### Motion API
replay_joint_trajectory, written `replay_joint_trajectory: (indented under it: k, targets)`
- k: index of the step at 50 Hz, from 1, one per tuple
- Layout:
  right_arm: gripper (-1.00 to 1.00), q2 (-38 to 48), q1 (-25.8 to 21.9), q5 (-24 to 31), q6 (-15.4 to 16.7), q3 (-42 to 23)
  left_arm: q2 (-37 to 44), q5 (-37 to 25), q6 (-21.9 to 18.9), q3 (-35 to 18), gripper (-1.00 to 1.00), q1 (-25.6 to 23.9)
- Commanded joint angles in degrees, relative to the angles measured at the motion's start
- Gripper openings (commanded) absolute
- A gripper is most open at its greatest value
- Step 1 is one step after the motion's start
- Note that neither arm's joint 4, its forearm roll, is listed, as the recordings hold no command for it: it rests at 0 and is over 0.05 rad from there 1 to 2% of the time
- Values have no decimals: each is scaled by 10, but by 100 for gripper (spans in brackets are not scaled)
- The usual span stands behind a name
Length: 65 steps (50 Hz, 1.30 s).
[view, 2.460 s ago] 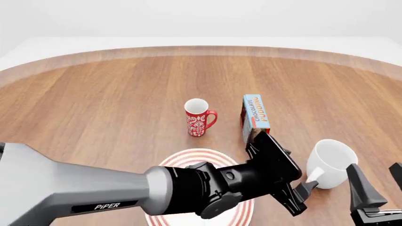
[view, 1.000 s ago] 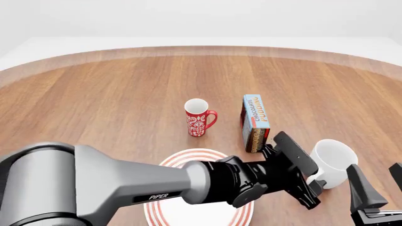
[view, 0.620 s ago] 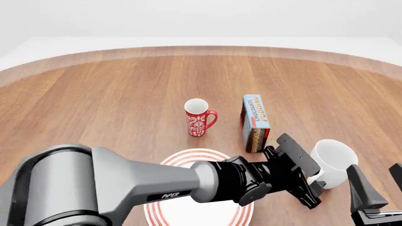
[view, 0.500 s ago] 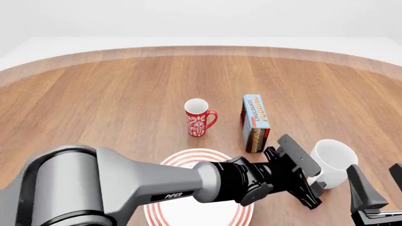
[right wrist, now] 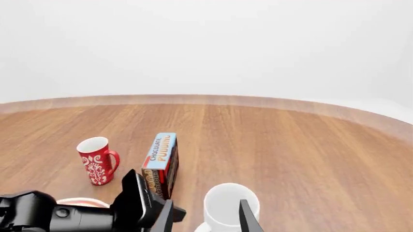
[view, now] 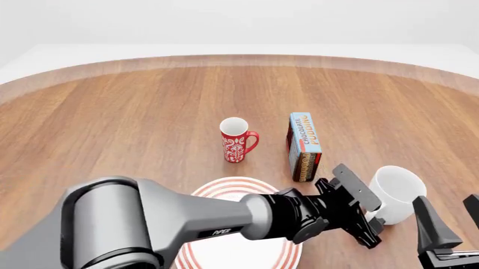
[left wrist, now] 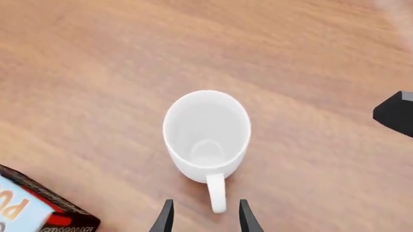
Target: Pick up the white mug and put it on the plate, and put the chocolate pudding to the right of the plate.
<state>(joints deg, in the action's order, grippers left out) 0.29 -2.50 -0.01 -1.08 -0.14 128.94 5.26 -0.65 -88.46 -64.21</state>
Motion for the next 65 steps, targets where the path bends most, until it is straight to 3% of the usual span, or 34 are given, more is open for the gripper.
replay_joint_trajectory:
  k: [1, 65]
  targets:
    - [100, 6, 0, -7, 0, 0, 22, -8, 3, -20, 100, 3]
    - [100, -2, -1, 2, 0, 0, 76, -14, 11, -50, 100, -11]
